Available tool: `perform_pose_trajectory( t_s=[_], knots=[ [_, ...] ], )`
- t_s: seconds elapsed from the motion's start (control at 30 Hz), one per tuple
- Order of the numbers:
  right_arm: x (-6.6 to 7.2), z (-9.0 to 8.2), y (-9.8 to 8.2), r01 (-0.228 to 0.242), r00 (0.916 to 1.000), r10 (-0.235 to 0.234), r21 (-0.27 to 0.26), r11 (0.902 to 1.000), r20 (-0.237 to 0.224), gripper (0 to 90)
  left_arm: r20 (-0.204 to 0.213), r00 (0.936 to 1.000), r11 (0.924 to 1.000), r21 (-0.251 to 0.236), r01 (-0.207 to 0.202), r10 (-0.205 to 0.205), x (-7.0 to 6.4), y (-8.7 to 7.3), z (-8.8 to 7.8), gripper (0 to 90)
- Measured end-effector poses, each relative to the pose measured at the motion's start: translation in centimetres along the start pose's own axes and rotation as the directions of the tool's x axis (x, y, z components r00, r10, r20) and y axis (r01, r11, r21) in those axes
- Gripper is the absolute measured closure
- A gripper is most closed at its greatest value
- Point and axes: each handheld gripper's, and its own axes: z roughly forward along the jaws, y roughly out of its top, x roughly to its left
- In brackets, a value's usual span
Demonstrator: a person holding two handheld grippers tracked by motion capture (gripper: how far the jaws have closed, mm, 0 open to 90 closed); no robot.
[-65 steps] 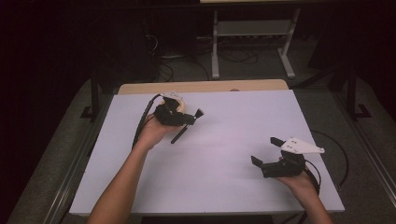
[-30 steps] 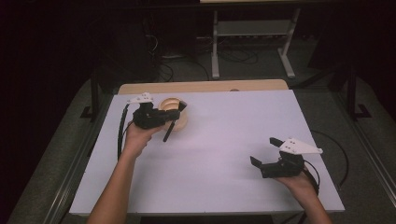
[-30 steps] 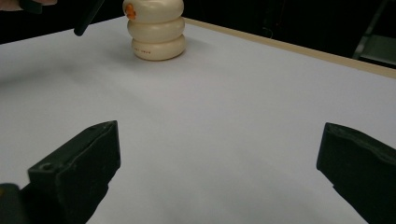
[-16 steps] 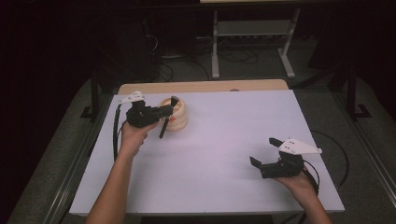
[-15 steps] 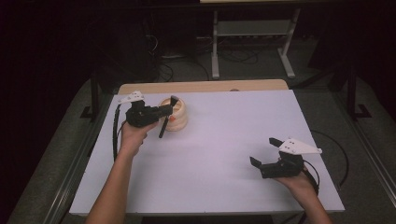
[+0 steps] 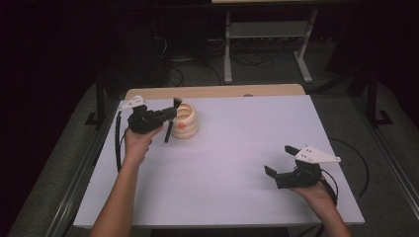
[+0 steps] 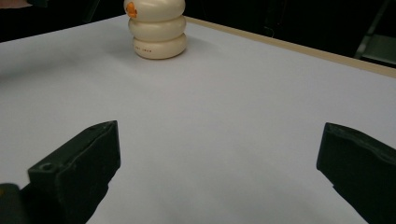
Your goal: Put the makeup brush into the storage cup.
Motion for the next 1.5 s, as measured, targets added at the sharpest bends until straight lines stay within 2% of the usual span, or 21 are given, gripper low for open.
perform_pose_trajectory(
  t_s=[0.27, 0.4, 0.97, 1.5],
  knots=[
    [0.1, 0.0, 0.0, 0.000, 1.0000, 0.000, 0.002, 1.0000, 0.001, 0.0, -0.034, 0.9993, 0.9993, -0.036, 0.010, -0.012, 0.4, 0.0, -0.5, 78.0],
    [0.1, 0.0, 0.0, -0.003, 1.0000, 0.003, 0.000, 1.0000, 0.000, 0.0, -0.046, 0.9990, 0.9989, -0.047, -0.001, -0.001, 0.6, 0.3, -0.6, 78.0],
    [-0.1, -0.2, 0.1, -0.011, 0.9999, 0.012, -0.013, 0.9999, 0.006, 0.0, -0.059, 0.9983, 0.9974, -0.072, -0.001, -0.003, 0.9, 1.4, 0.2, 78.0],
    [-0.1, -0.3, 0.1, -0.017, 0.9998, 0.017, -0.018, 0.9997, 0.004, 0.0, -0.069, 0.9976, 0.9933, -0.115, -0.016, 0.008, 1.3, 3.5, 0.3, 78.0]
  ],
)
